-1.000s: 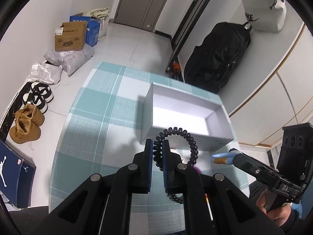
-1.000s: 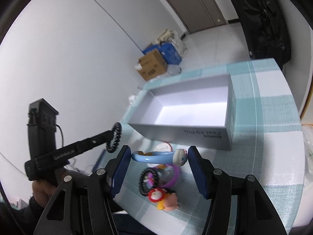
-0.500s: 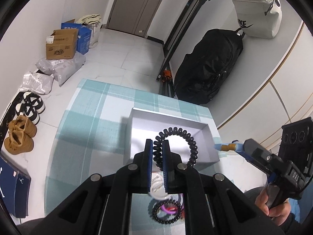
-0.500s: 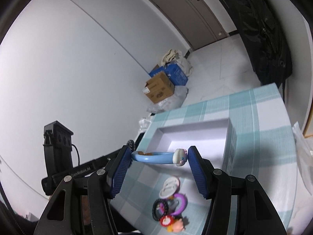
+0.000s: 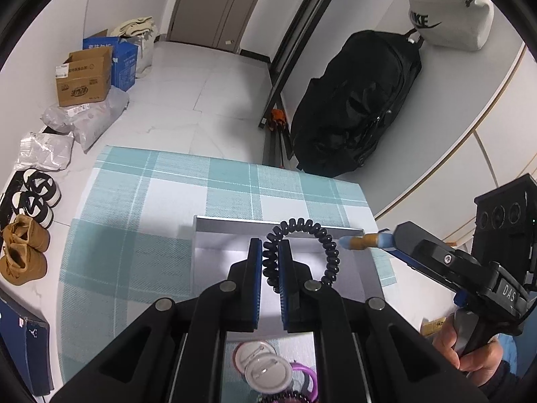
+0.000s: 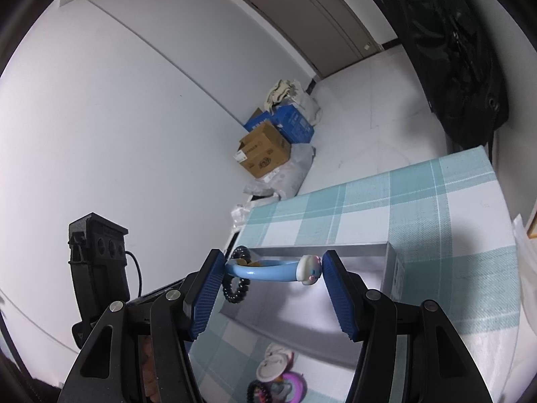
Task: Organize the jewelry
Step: 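Carry both items into the silver box and open both grippers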
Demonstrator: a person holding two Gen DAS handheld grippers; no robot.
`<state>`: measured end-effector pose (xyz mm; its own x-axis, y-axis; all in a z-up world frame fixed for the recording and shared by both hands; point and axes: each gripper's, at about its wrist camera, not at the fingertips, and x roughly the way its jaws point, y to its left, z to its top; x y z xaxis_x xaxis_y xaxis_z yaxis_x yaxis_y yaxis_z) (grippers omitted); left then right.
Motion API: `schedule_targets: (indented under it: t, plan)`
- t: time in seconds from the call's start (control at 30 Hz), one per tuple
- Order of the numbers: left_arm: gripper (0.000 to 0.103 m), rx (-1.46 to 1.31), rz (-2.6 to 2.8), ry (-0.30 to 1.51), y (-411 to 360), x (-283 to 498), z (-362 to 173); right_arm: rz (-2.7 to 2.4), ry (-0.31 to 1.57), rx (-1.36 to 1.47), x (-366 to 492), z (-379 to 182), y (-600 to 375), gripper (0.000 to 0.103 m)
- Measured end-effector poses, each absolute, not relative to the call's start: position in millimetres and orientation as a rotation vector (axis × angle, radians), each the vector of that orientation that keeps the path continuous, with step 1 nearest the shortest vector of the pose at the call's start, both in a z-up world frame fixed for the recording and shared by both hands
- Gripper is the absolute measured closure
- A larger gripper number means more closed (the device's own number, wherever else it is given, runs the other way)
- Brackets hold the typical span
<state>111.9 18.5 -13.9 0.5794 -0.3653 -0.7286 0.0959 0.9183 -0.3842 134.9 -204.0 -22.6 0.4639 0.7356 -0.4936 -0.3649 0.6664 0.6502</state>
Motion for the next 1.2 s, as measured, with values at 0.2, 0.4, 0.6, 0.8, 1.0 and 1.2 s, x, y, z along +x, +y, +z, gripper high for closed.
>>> schedule_targets:
  t: [0.2,0.4,0.6,0.8,1.0,1.2]
  plan:
    - [0.098,-0.31,-0.284,0.955,15,124,-25,0.7,0.895,0.503,150,-39,-201,0.043]
    - [0.098,-0.318,-0.282,0.99,15,133,-36,0.693,0.933,0.507,157,-50,-197,0.043]
    - [0.097,-0.331,-0.292,1.038,16,138,-41,0.684,0.938,0.49,157,-50,-196,0.041]
    - [0.063,-0.362,-0.298,1.013,22,133,-35,0.7,0.866,0.433,146,-37,-191,0.016]
    - [0.057,-0.322,-0.262,0.928,22,119,-19,0.7,0.805,0.39,134,-27,-191,0.013]
    - [0.057,-0.287,-0.219,0.897,23,105,-16,0.688,0.741,0.325,115,-19,-189,0.006]
